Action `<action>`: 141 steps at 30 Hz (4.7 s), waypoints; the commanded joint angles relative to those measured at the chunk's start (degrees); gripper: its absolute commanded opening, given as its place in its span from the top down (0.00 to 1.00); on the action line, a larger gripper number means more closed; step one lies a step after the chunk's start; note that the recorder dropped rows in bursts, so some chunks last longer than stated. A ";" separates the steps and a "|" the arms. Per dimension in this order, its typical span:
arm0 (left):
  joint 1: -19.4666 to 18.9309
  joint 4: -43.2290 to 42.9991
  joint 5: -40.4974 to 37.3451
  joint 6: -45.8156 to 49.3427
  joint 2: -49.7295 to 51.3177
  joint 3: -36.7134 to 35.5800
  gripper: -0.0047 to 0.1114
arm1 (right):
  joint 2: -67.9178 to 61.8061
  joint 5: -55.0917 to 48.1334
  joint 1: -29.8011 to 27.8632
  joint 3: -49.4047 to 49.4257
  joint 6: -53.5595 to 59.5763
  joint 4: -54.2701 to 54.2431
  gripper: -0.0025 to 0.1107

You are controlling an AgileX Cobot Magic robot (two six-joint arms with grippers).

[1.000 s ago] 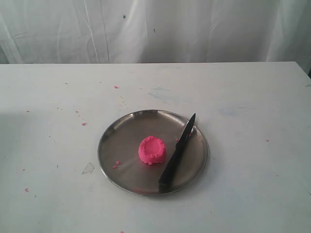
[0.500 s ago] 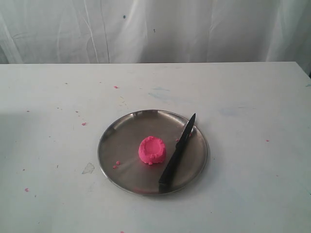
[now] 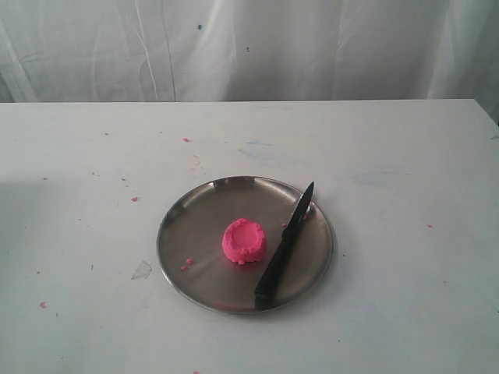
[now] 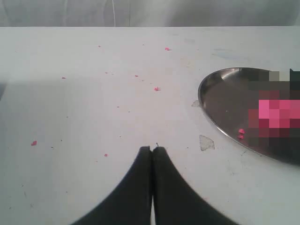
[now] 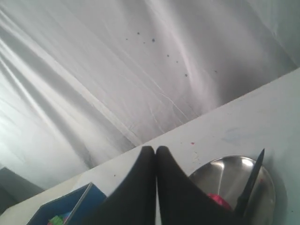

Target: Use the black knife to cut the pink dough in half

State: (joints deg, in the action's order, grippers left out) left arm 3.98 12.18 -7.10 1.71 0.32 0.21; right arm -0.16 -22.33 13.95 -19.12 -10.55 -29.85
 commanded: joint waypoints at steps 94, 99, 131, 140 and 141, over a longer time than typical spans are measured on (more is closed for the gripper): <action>-0.17 0.20 0.01 -0.25 -0.32 -0.21 0.96 | -109.99 -13.16 0.33 -29.45 70.94 -62.82 0.57; -0.17 0.20 -0.10 -0.25 -0.32 -0.21 0.96 | -111.27 -11.25 2.31 -30.47 71.20 -62.68 0.57; -0.17 0.20 -0.10 -0.25 -0.32 -0.21 0.96 | -109.57 -2.36 4.35 -32.22 70.30 -56.63 0.89; -0.17 0.20 -0.10 -0.25 -0.32 -0.21 0.96 | -100.61 -2.36 4.35 -32.22 67.17 -47.14 0.89; -0.17 0.20 -0.10 -0.25 -0.32 -0.21 0.96 | -99.96 -2.36 4.35 -32.22 65.65 -44.97 0.89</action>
State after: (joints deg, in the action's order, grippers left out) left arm 3.98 12.18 -7.10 1.71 0.28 0.21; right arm -101.91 -24.59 18.27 -51.65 57.39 -78.73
